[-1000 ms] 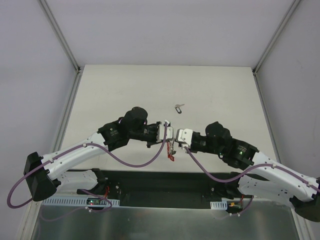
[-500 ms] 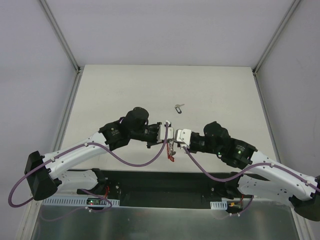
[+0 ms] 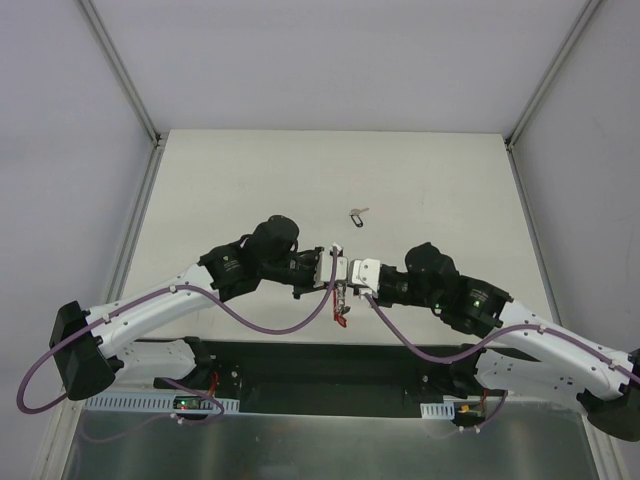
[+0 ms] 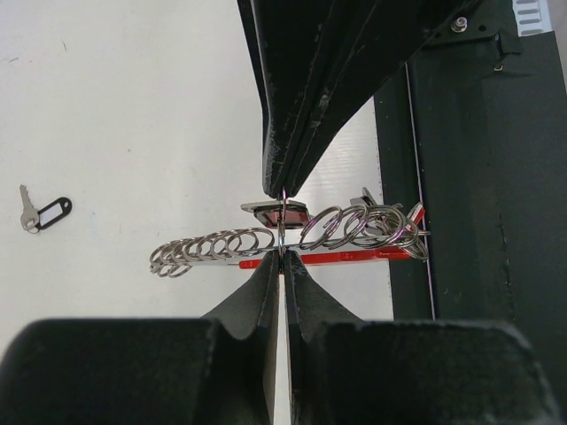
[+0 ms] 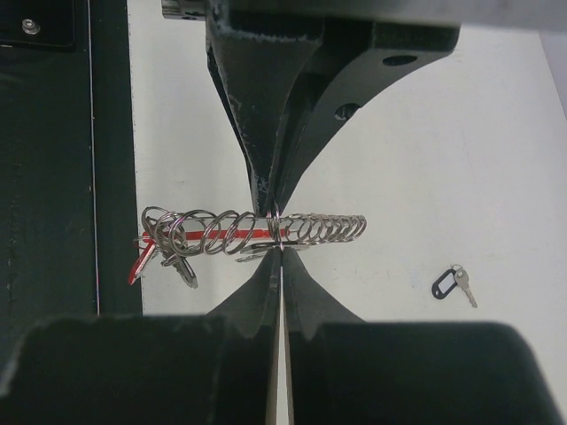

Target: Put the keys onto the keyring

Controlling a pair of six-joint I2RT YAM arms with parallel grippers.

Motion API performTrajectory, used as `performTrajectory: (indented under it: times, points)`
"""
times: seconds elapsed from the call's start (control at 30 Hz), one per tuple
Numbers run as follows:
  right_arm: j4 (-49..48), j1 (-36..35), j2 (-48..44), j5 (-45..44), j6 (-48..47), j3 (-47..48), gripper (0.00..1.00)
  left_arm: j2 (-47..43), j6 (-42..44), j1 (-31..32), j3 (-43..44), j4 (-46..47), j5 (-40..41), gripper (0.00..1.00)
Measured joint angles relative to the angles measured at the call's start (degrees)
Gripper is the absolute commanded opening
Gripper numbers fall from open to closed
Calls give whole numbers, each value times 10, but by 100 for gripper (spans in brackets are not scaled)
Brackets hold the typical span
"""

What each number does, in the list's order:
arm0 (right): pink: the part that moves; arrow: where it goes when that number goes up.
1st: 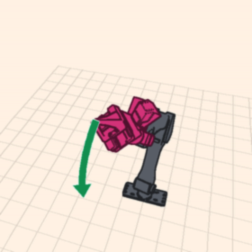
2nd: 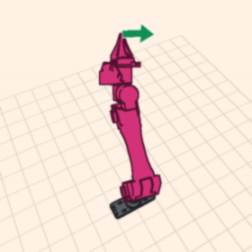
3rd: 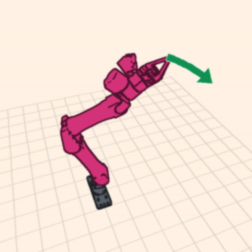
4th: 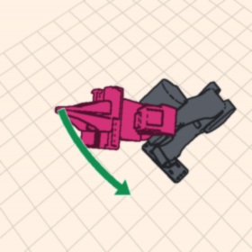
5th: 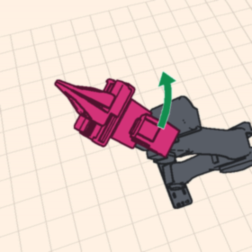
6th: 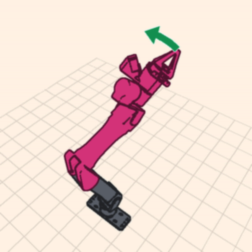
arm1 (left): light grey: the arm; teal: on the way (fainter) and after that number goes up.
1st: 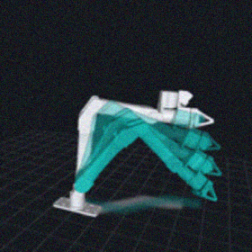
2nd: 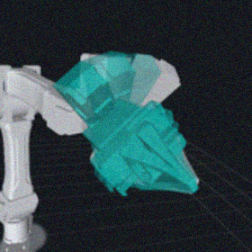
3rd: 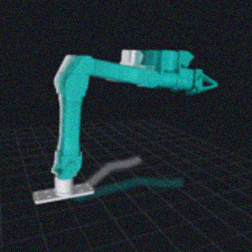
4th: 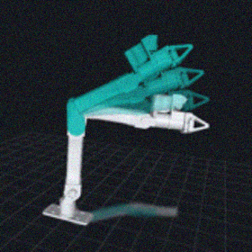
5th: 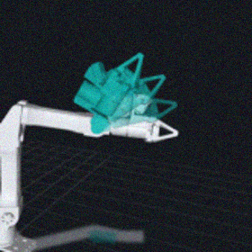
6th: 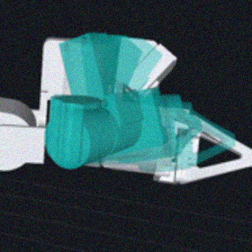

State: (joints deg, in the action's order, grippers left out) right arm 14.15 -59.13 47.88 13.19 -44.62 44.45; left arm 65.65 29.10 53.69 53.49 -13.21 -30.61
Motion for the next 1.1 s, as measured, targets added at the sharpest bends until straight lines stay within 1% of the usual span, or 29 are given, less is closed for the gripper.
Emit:
performTrajectory:
  times: [0.6, 1.1]
  points:
    - [4, 0, 9, 12, 0, 7, 1, 0, -2, 0, 1, 0, -2, 0]
    - [7, -13, 19, 10, -9, 11, 1, 0, -31, 4, 1, -2, 13, 0]
